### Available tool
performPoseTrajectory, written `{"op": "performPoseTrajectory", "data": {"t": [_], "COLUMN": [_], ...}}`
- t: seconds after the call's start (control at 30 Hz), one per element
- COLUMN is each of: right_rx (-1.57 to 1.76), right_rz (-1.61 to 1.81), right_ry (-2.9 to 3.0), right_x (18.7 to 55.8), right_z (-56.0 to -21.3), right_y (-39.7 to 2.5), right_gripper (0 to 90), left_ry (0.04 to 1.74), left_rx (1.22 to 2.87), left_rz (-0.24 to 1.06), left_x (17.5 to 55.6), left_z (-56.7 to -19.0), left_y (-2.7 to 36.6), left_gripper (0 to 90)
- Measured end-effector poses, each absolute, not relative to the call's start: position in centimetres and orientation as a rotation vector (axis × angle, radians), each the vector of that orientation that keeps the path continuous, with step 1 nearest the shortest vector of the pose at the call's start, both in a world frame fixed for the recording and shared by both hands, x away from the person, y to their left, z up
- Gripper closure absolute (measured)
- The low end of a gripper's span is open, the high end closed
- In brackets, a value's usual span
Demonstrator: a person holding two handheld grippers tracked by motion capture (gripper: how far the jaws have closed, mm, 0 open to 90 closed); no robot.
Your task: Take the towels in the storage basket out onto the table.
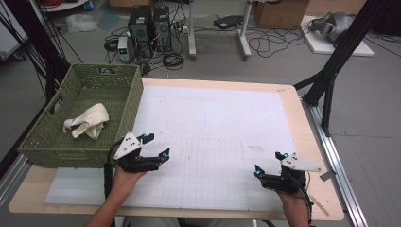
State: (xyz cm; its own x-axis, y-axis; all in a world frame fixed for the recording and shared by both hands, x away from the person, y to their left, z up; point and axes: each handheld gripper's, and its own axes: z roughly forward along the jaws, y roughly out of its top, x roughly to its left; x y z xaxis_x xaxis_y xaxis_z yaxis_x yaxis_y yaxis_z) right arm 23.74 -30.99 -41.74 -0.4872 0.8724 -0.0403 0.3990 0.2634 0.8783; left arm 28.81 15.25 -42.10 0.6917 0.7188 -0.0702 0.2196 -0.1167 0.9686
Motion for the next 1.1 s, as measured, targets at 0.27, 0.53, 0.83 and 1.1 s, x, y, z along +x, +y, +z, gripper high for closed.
{"op": "performPoseTrajectory", "data": {"t": [0.27, 0.53, 0.83, 1.1], "right_rx": [1.173, 1.204, 1.215, 1.224], "right_rz": [1.165, 1.149, 1.150, 1.150], "right_ry": [2.001, 1.969, 1.962, 1.977], "right_x": [23.6, 22.0, 21.7, 22.9], "right_z": [-42.0, -41.5, -41.7, -42.2], "right_y": [-31.6, -31.9, -32.4, -32.3], "right_gripper": [11.0, 11.0, 11.0, 11.0], "left_ry": [0.755, 0.759, 0.747, 0.757], "left_rx": [1.687, 1.691, 1.686, 1.678], "left_rz": [0.494, 0.502, 0.511, 0.490], "left_x": [29.0, 28.5, 28.0, 28.4], "left_z": [-42.3, -41.8, -41.3, -41.3], "left_y": [15.0, 15.6, 15.5, 15.8], "left_gripper": [18.5, 19.1, 19.9, 20.2]}}
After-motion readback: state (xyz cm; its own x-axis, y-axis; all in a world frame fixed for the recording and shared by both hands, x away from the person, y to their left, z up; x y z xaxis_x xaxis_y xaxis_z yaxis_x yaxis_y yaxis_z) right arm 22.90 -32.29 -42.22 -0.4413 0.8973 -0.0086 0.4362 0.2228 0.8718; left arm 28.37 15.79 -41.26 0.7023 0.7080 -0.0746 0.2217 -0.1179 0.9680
